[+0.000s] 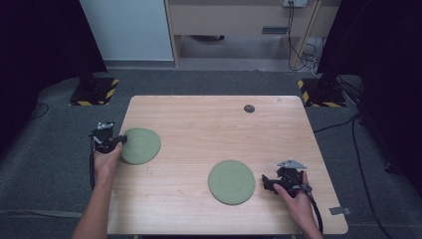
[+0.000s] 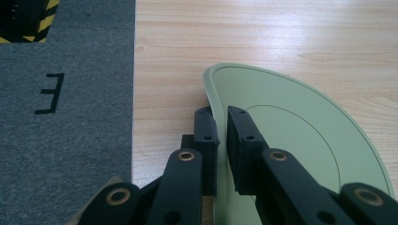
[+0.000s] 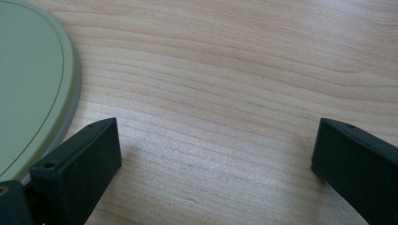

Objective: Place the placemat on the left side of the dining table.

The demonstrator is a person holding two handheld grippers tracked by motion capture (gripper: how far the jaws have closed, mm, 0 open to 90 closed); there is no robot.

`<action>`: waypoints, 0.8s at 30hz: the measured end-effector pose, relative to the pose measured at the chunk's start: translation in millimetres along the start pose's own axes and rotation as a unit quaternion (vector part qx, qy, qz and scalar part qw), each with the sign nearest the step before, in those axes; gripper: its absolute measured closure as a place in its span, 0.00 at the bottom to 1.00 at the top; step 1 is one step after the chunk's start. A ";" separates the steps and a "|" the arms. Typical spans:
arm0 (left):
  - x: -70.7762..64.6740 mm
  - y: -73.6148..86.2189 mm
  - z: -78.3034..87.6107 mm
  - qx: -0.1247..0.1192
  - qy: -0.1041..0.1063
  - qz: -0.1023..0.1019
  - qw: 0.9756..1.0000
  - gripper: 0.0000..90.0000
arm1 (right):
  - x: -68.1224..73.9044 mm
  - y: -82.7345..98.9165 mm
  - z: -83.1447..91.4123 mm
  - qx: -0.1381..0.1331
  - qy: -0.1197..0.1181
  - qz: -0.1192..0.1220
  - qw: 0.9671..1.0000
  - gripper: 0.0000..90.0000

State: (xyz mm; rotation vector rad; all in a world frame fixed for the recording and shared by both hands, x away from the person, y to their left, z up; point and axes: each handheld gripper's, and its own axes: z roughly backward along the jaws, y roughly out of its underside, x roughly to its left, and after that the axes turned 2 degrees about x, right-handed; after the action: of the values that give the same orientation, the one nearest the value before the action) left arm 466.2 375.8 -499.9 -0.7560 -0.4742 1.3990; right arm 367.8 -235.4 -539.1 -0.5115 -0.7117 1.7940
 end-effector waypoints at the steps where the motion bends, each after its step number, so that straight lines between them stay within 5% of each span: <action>1: -0.1 -0.2 0.2 -0.001 0.000 0.000 1.000 0.91 | 0.0 0.0 0.0 0.000 0.000 0.000 1.000 0.02; 16: 3.3 -2.6 -3.2 0.005 -0.010 -0.015 1.000 0.85 | 0.1 0.0 0.1 0.000 -0.002 0.002 1.000 0.02; 24: -2.3 -5.2 -0.7 -0.006 -0.034 -0.039 0.999 0.60 | 0.1 0.1 0.1 0.000 -0.002 0.002 1.000 0.02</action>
State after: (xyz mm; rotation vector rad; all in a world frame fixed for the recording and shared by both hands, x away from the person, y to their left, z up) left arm 470.0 373.4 -496.4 -0.6949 -0.5598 1.3537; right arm 367.7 -235.4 -539.1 -0.5106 -0.7134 1.7993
